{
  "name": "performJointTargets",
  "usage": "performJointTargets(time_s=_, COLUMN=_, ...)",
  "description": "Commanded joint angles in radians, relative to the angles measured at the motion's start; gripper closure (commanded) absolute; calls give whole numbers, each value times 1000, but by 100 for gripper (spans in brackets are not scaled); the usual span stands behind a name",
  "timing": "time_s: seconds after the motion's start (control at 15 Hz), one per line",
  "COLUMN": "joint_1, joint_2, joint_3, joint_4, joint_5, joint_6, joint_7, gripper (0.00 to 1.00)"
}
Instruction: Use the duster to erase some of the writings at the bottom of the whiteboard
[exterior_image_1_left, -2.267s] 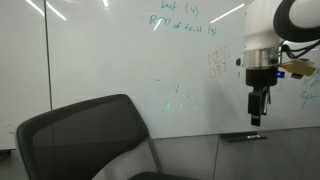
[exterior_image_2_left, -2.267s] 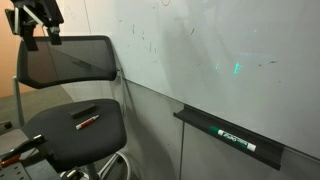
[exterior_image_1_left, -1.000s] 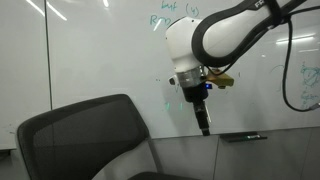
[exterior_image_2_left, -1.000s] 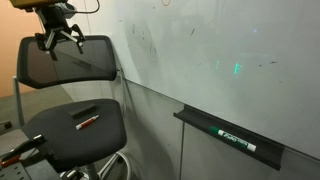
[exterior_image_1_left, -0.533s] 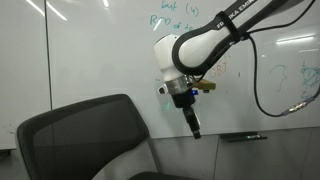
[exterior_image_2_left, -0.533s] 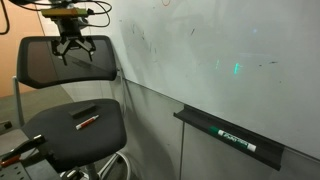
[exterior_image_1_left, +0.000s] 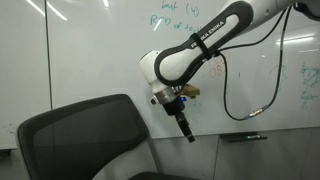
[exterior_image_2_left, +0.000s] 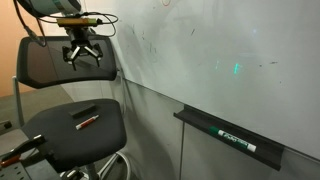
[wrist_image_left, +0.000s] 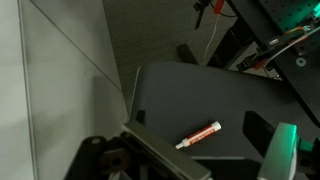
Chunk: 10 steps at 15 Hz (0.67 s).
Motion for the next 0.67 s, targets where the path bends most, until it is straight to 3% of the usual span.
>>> performJointTargets(time_s=0.0, joint_1=14, joint_2=6, joint_3=-11, joint_4=11, joint_5=2, joint_6=-8, joint_7=0, gripper=0)
performJointTargets(time_s=0.6, joint_1=14, joint_2=42, joint_3=-8, joint_4=33, joint_5=19, joint_6=16, joint_7=-16, gripper=0)
